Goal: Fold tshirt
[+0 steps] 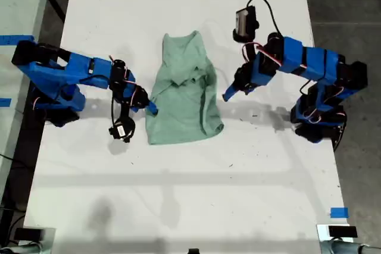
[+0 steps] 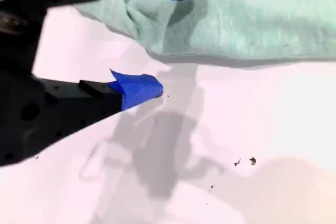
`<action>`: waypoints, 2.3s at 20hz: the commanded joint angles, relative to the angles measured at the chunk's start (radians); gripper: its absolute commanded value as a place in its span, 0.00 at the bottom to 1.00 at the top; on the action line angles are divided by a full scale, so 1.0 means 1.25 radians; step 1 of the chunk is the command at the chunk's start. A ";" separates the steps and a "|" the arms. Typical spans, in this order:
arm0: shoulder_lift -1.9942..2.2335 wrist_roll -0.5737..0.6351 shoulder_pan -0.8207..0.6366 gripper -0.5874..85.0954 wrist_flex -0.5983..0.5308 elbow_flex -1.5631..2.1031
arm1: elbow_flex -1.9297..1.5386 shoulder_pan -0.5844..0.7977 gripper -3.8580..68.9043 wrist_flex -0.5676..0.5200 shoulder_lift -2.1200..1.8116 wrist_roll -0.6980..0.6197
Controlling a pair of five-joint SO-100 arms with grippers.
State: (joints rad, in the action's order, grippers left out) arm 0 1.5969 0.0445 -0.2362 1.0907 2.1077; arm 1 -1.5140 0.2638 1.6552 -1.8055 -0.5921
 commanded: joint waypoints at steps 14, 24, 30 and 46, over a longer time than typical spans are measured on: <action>-0.120 -0.029 -0.044 0.01 0.306 -0.258 | -0.158 0.028 0.44 -0.061 -0.172 0.026; -0.538 0.023 -0.005 0.01 0.454 -0.942 | -0.184 0.000 0.44 -0.076 -0.193 0.061; -0.566 0.065 -0.052 0.29 0.368 -0.944 | -0.190 -0.009 0.44 -0.092 -0.193 0.071; 0.004 0.011 -0.036 0.37 0.441 -0.421 | -0.164 -0.134 0.41 -0.147 -0.140 0.169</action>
State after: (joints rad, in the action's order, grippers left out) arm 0 1.4450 0.1043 -0.3191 1.6582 1.5125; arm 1 -1.7825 0.1396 1.5079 -1.9804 -0.4050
